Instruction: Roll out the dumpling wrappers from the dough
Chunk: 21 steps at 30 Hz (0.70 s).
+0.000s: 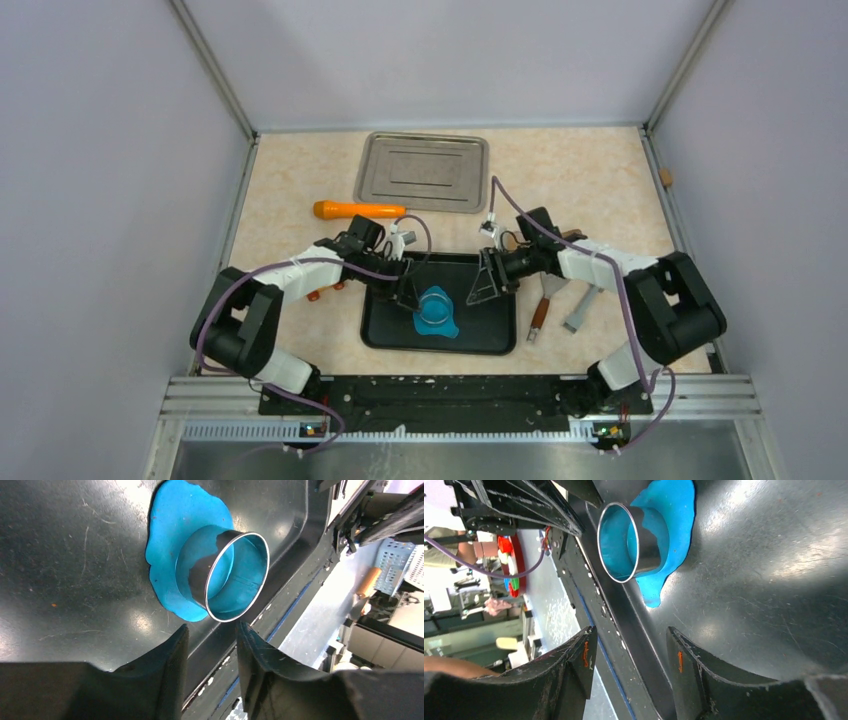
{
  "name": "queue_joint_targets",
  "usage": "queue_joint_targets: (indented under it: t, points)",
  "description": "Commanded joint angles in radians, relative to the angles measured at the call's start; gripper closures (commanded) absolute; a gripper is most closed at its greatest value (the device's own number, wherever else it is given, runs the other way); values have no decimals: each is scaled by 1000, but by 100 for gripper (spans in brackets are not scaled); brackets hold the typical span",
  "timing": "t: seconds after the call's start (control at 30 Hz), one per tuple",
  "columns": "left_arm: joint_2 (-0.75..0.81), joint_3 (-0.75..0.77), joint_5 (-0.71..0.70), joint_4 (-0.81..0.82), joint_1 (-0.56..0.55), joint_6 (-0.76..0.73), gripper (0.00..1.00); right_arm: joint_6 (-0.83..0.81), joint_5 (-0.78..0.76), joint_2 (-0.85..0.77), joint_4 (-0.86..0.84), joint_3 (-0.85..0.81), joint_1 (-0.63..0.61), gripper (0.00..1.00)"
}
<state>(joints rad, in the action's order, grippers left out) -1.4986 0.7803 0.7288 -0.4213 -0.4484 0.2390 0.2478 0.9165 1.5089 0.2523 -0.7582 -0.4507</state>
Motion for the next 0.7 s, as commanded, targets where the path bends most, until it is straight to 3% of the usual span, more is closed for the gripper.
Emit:
queue_joint_targets:
  t: [0.0, 0.27, 0.67]
  points:
    - [36, -52, 78, 130, 35, 111, 61, 8, 75, 81, -88, -40, -45, 47]
    - [3, -100, 196, 260, 89, 235, 63, 53, 95, 201, -153, -103, -92, 51]
    - [-12, -93, 161, 225, 87, 186, 73, 28, 79, 288, -116, -165, -124, 57]
